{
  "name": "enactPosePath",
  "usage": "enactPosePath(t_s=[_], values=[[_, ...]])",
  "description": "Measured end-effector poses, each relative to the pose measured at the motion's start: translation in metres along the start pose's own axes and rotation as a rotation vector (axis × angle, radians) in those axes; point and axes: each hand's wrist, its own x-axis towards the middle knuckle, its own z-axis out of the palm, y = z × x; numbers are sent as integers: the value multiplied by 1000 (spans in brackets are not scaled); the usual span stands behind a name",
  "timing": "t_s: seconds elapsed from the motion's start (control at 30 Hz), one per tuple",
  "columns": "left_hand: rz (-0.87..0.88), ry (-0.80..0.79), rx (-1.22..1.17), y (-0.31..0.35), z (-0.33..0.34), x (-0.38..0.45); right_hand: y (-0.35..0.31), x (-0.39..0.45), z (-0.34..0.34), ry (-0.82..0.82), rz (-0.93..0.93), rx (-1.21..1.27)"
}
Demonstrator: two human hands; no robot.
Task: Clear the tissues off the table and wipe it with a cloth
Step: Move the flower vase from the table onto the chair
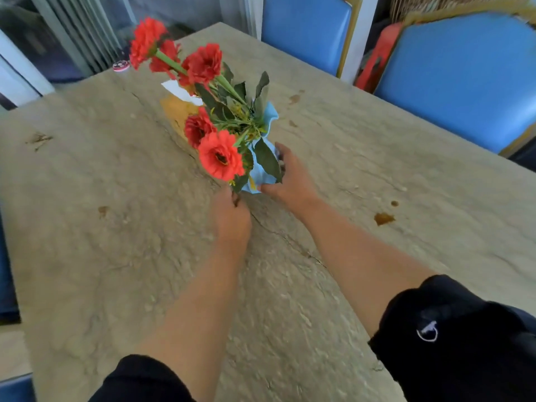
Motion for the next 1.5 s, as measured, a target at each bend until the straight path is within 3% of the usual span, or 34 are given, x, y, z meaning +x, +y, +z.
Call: enactPosePath(t_s=[0.1,0.4,0.6,0.8,1.03,1.17,1.33,1.5], values=[[-30,-40,-63,3,0,1,2,-1,6,96,-59,87],[26,-179,-191,35,-12,-53,-8,-62,-17,241,18,126],[-89,-347,-415,64,-14,-125,-25,-152,-59,410,70,81],[-16,-564,-364,84,6,-215,-22,-266,-114,611,163,82],[61,-777,-259,103,66,-327,5,-393,-187,869,269,67],[15,-870,-314,107,114,-389,39,-448,-230,986,329,51],[-47,-1003,-308,92,185,-448,101,-493,-283,1034,427,26],[-114,-984,-213,64,269,-477,182,-501,-331,994,509,92]])
